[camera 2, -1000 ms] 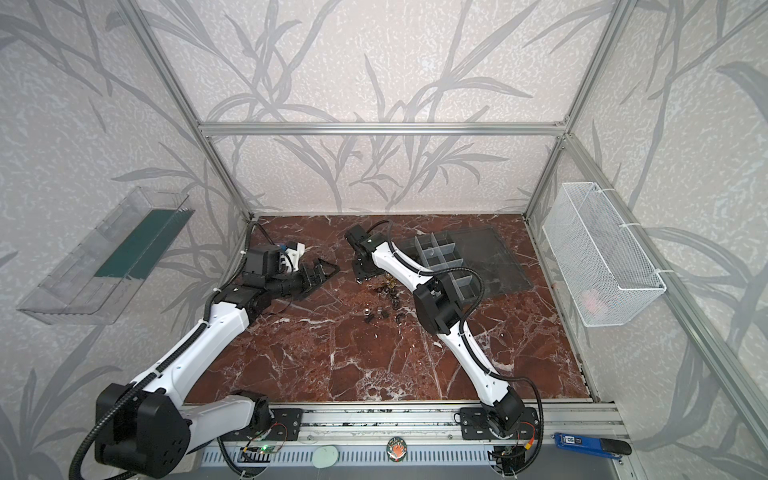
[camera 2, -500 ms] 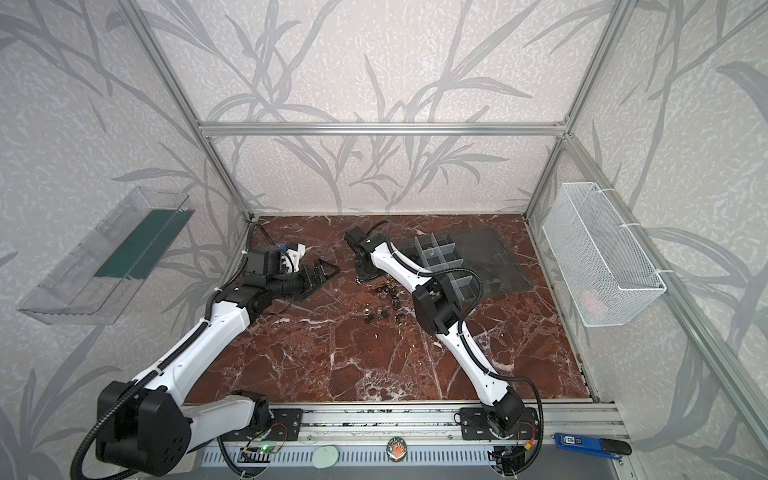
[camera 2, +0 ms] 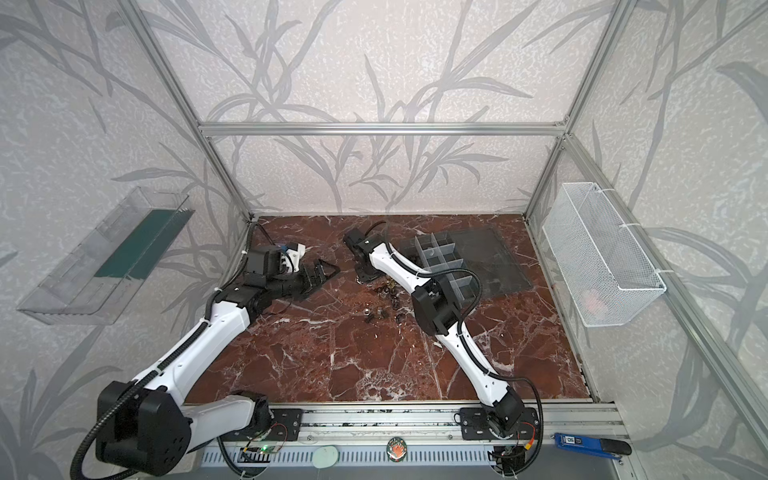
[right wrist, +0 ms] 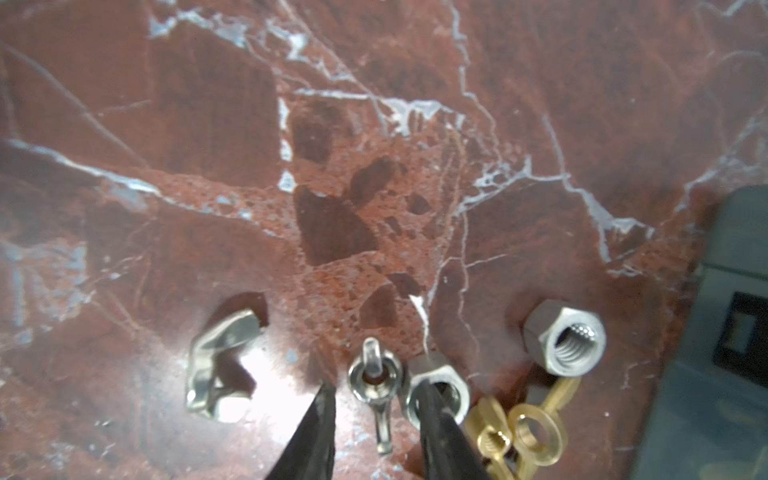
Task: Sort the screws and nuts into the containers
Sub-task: 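Lower the right gripper and grasp the steel wing nut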
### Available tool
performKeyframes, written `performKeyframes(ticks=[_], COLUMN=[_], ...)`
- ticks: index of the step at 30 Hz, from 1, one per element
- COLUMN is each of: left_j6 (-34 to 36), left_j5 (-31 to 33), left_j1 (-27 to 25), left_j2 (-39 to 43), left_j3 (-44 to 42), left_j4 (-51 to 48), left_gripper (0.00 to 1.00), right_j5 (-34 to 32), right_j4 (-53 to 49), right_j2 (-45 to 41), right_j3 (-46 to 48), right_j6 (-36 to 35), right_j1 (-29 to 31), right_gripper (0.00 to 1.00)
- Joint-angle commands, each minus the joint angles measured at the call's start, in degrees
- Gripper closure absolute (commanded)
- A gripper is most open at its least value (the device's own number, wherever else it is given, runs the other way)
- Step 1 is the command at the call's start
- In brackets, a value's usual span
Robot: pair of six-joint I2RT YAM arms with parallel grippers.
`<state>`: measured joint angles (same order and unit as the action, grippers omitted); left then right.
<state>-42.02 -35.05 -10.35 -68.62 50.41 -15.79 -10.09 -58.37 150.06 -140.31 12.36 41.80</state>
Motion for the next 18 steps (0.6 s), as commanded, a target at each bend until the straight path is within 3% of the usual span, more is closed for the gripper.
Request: performKeyframes(ticks=[1, 18], left_j6=[0.44, 0.8], left_j5=[-0.54, -0.19], left_j1=[0.24, 0.42], left_j2=[0.59, 0.77], left_j3=[0.3, 0.47], left_j4=[-0.2, -1.04], left_gripper=[0.01, 0.01], right_j5=[-0.55, -1.25], right_j4=[-0.22, 0.93], right_j2=[-2.23, 2.29], right_j3=[-1.69, -7.56], right_j6=[-0.76, -1.9], right_j1=[0.56, -0.01], right_gripper=[0.67, 0.7])
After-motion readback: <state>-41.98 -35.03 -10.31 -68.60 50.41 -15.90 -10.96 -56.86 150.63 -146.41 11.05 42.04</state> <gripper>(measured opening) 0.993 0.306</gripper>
